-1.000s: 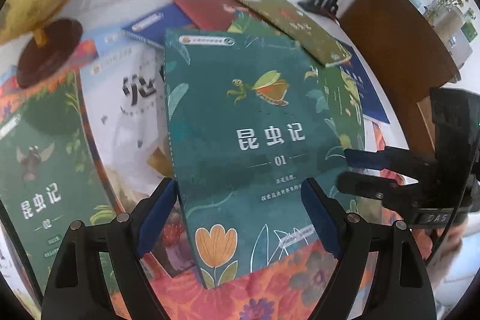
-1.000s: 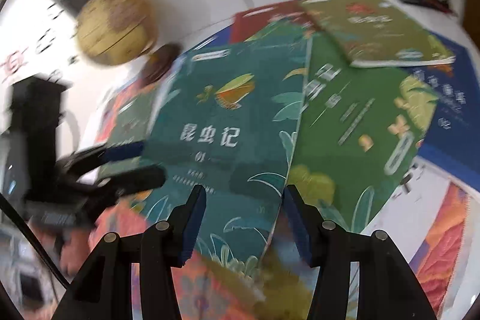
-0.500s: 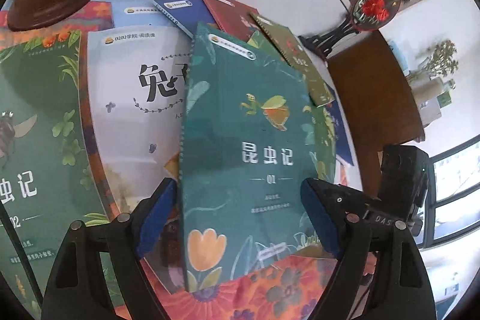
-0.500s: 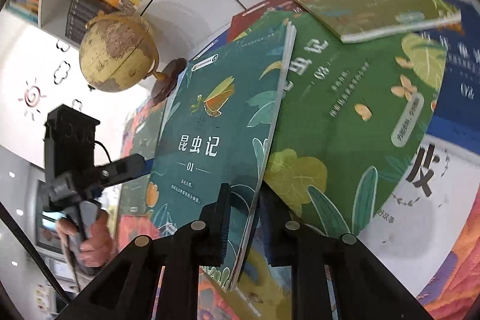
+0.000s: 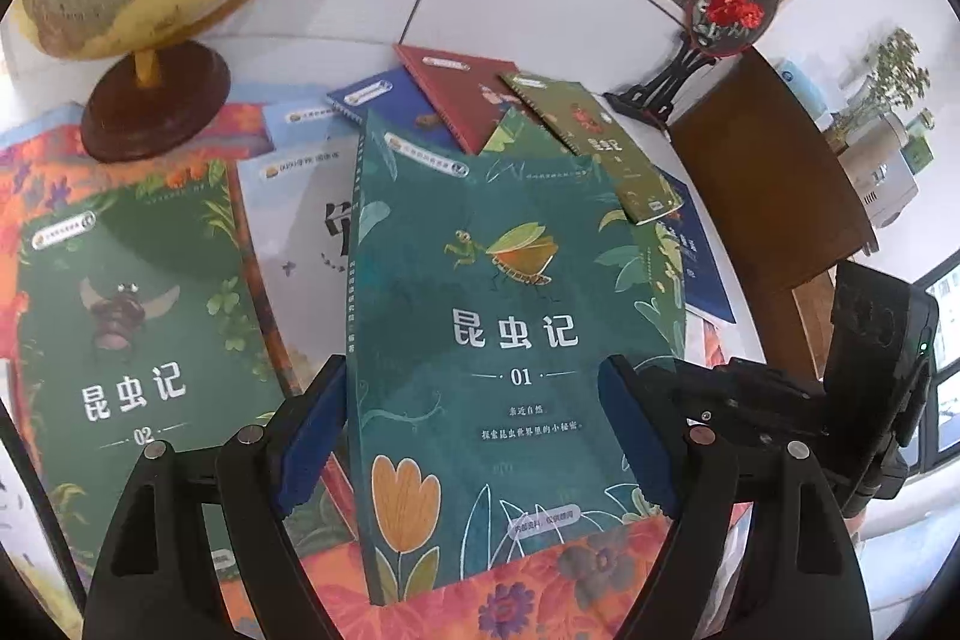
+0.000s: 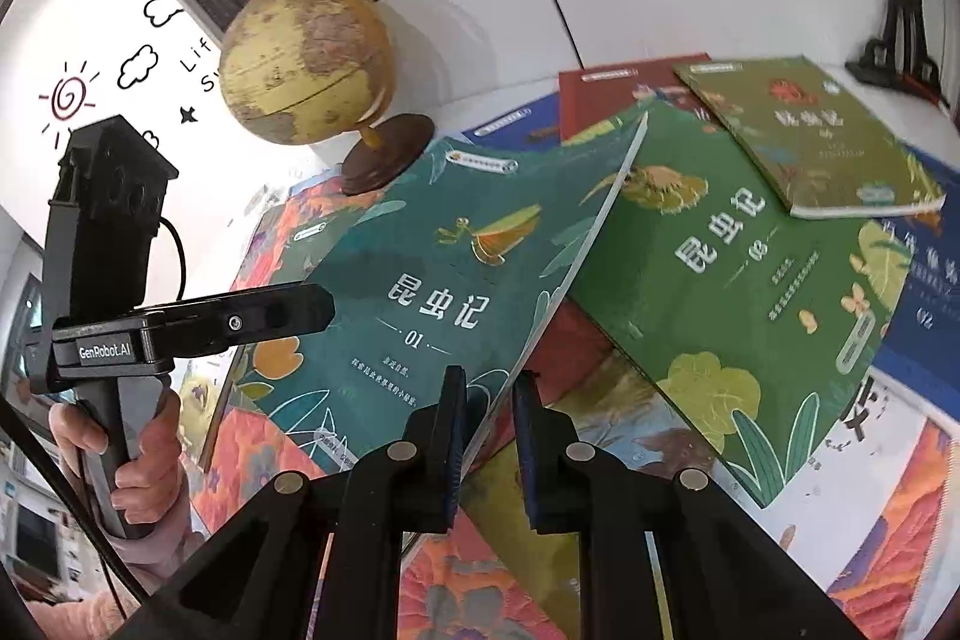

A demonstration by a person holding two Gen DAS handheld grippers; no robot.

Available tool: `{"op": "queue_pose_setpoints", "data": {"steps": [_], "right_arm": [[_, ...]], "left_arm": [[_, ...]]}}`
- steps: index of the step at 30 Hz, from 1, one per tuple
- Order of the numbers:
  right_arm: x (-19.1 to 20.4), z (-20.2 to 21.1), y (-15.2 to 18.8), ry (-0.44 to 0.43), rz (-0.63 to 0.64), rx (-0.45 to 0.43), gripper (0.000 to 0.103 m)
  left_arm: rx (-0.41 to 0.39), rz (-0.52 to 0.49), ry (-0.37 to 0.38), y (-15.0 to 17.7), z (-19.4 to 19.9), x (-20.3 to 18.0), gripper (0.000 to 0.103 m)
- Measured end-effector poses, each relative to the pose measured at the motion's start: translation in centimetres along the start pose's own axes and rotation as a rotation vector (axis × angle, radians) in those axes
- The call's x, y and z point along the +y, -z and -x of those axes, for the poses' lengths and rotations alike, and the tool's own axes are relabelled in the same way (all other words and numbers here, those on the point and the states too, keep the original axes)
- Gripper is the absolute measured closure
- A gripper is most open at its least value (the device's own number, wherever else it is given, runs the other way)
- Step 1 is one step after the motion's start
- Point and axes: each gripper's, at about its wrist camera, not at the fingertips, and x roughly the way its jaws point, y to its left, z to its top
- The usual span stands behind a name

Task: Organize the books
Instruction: 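Close the left gripper on the green mantis-cover book and lift it, then carry the green mantis-cover book with the left gripper toward the globe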

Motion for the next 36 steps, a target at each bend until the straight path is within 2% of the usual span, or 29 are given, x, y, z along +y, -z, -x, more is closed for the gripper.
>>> {"op": "queue_pose_setpoints", "data": {"steps": [7,15,26,36], "right_arm": [[1.9,2.0,0.2,0.014,0.053,-0.042,0.088],[4.2,3.6,0.2,0.042,0.101,-0.085,0.088],[8.0,5.5,0.3,0.053,0.169,-0.144,0.088],[13.4,4.0,0.9,0.026,0.264,-0.143,0.088]], "left_arm": [[-0.043,-0.031,-0.013,0.2,2.1,-0.6,0.023],[-0.083,-0.072,-0.065,0.5,3.6,-1.7,0.023],[-0.179,-0.095,-0.096,1.2,7.7,-2.3,0.023],[-0.182,-0.046,-0.157,3.9,11.0,1.4,0.023]]}}
